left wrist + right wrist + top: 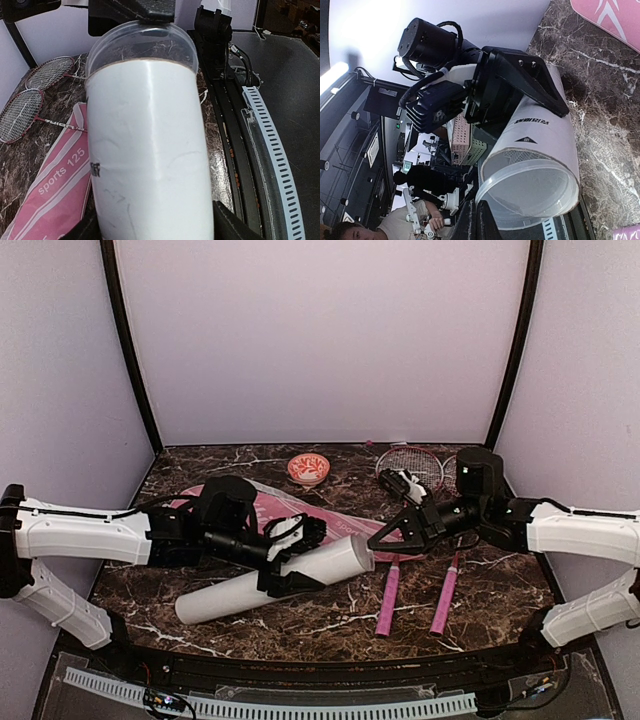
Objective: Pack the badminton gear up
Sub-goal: Place the tube cap in the shuttle tube.
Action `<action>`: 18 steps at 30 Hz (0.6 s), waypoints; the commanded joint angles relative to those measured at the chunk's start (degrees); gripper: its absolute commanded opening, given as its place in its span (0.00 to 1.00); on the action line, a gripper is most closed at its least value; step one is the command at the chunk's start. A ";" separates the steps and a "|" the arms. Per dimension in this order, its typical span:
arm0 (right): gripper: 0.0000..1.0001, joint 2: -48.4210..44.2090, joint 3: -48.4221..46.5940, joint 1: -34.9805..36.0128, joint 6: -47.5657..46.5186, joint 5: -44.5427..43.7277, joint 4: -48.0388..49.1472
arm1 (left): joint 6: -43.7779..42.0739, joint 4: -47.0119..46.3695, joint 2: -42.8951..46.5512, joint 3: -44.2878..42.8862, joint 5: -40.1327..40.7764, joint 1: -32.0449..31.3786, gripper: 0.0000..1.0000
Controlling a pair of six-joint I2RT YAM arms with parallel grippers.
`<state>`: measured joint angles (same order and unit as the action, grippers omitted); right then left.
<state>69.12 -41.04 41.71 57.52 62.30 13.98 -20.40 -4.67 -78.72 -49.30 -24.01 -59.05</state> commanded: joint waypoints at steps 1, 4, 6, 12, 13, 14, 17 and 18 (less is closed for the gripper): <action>0.00 1.20 -1.39 1.59 0.89 0.59 5.38 | -0.74 -2.86 2.64 0.87 -0.60 -0.28 0.67; 0.00 2.06 -0.84 1.79 1.39 0.66 6.06 | -0.77 -3.19 2.78 0.90 -0.75 -0.28 0.67; 0.00 2.54 -0.26 1.91 2.36 0.61 7.55 | -0.74 -3.30 2.77 0.87 -0.71 -0.28 0.67; 0.00 3.70 1.02 2.05 4.76 0.17 11.87 | -0.68 -3.86 3.13 1.00 -0.67 -0.30 0.67; 0.00 3.88 1.27 2.05 5.47 0.23 12.96 | -0.61 -3.86 3.13 1.04 -0.74 -0.28 0.67; 0.00 4.10 1.52 2.04 5.92 0.18 13.66 | -0.61 -3.91 3.15 1.13 -0.77 -0.28 0.67; 0.00 4.77 1.91 2.06 6.07 0.07 14.11 | -0.55 -4.15 3.52 1.24 -0.67 -0.31 0.67; 0.00 5.07 2.05 2.10 6.21 0.04 14.36 | -0.55 -4.20 3.56 1.27 -0.68 -0.32 0.67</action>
<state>72.97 -40.07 43.27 62.37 62.39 24.03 -20.40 -5.52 -78.04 -48.47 -23.51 -59.05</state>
